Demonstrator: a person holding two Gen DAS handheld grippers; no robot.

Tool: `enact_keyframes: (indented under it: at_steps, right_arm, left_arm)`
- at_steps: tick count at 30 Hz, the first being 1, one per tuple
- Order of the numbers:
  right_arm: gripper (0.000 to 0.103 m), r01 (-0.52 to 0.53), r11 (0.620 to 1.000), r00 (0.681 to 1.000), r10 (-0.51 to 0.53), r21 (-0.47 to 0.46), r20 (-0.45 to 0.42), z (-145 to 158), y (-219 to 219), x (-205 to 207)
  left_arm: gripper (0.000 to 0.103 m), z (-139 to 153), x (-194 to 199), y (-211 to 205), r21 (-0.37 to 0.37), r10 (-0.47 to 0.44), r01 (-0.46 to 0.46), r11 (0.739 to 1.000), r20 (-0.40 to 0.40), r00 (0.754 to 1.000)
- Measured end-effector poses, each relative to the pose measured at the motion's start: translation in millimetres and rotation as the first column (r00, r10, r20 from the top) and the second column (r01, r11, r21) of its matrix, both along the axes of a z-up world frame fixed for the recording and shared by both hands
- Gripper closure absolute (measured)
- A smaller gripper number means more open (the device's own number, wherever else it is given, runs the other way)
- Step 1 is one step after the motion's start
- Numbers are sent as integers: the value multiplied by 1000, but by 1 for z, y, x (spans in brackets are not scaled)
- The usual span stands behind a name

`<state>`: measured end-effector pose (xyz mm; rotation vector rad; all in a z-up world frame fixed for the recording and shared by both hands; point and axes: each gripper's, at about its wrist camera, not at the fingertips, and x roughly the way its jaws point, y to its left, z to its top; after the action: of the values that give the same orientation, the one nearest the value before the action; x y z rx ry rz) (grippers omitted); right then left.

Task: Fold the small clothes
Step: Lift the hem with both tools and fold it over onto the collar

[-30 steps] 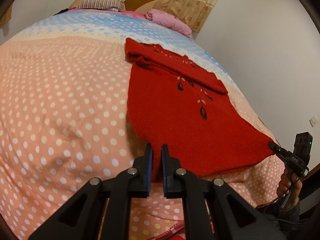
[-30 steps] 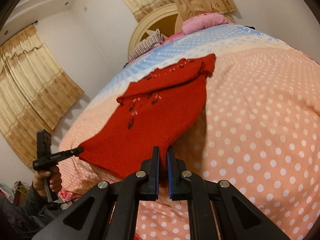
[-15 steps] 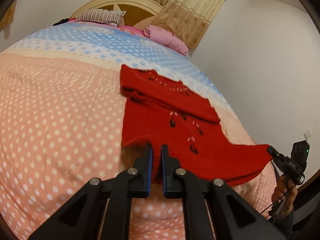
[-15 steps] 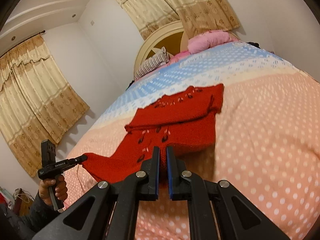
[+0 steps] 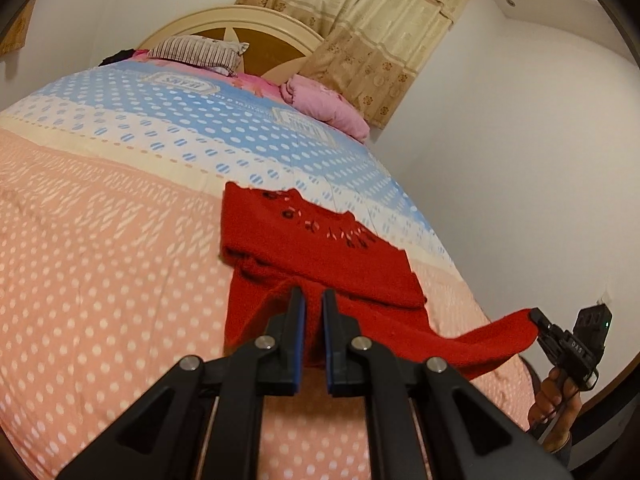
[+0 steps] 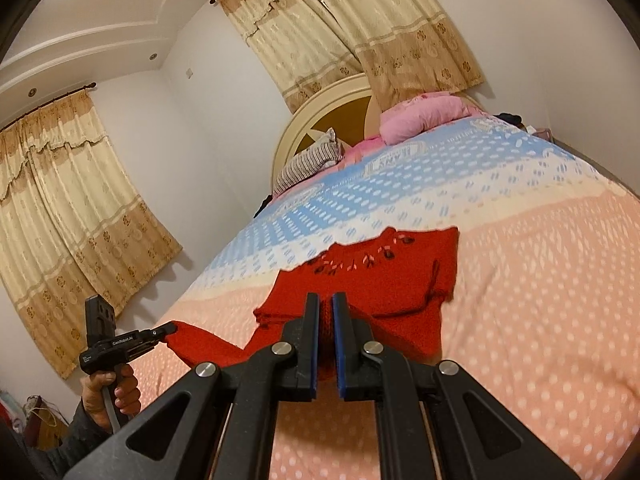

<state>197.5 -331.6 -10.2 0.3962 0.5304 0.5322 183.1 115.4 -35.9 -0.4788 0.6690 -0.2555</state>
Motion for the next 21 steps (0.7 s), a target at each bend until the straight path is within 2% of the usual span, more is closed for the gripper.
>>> enact_keyframes:
  at_steps: [3,8,21]
  right_arm:
    - [97,6,1000,1000,-6,-10,10,8,5,15]
    - [97,23,999,1000,-22,-30,14,19,12,45]
    - [97,63,994,997,-66,-87,-35,12,21,128]
  left_arm:
    - [95,6,20,5,-21,17,-17,1000,3,1000]
    - [95,14,43,0,-11,7,-7,1000,17,1000]
    - [95,15,116,6,13,44,-44,999,3,999]
